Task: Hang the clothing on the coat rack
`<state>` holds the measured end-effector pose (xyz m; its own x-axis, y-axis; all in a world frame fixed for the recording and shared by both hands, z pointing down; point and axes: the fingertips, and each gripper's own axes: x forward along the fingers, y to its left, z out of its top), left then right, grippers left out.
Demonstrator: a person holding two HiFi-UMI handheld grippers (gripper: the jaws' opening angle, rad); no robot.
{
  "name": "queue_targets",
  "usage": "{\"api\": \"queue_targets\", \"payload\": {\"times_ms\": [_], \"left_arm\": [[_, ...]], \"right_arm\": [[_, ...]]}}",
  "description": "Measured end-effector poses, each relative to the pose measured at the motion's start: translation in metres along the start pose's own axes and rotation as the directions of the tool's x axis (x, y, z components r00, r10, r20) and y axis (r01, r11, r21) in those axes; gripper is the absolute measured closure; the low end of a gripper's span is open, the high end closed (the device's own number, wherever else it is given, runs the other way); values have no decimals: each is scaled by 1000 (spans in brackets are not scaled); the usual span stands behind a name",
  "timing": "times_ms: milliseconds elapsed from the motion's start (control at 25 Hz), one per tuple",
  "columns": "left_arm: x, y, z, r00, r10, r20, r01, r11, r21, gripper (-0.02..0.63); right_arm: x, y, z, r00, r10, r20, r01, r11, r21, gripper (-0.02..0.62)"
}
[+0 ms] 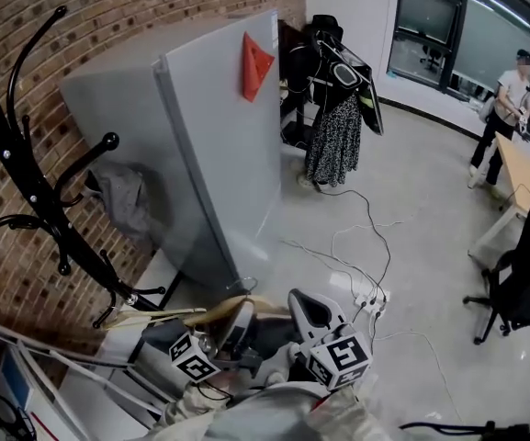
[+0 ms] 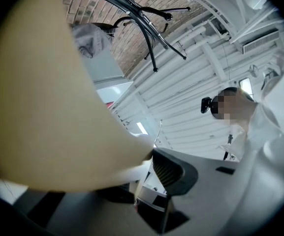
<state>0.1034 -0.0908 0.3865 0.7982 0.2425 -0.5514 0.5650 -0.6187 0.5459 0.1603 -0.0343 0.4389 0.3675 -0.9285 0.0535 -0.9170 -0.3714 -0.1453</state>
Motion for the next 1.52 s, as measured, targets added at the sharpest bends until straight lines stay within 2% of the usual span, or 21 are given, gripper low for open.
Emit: {"api": "queue_targets", "payload": {"times_ms": [120, 240, 520, 720, 1080, 1520], "left_arm": [[5, 8, 3, 999, 36, 25, -37, 999, 22, 491], [10, 19, 10, 994, 80, 69, -85, 995, 60, 491], [16, 38, 23, 965, 178, 191, -208, 966, 153, 491], [15, 46, 28, 937, 227, 267, -282, 941, 187, 491], [10, 46, 32, 886, 288, 364, -389, 889, 242, 491], [-29, 22, 36, 789, 363, 496, -543, 789, 286, 491]], "right_arm": [[16, -7, 0, 999, 53, -10, -53, 999, 12, 571], [37, -11, 4, 990, 142, -21, -142, 990, 8, 571], [78, -18, 16, 946, 321, -46, -322, 947, -12, 571], [94, -13, 12, 896, 439, -60, -440, 898, -10, 571], [110, -4, 7, 810, 581, -74, -583, 813, 5, 571], [109, 45, -2, 663, 741, -107, -744, 668, 19, 571]]}}
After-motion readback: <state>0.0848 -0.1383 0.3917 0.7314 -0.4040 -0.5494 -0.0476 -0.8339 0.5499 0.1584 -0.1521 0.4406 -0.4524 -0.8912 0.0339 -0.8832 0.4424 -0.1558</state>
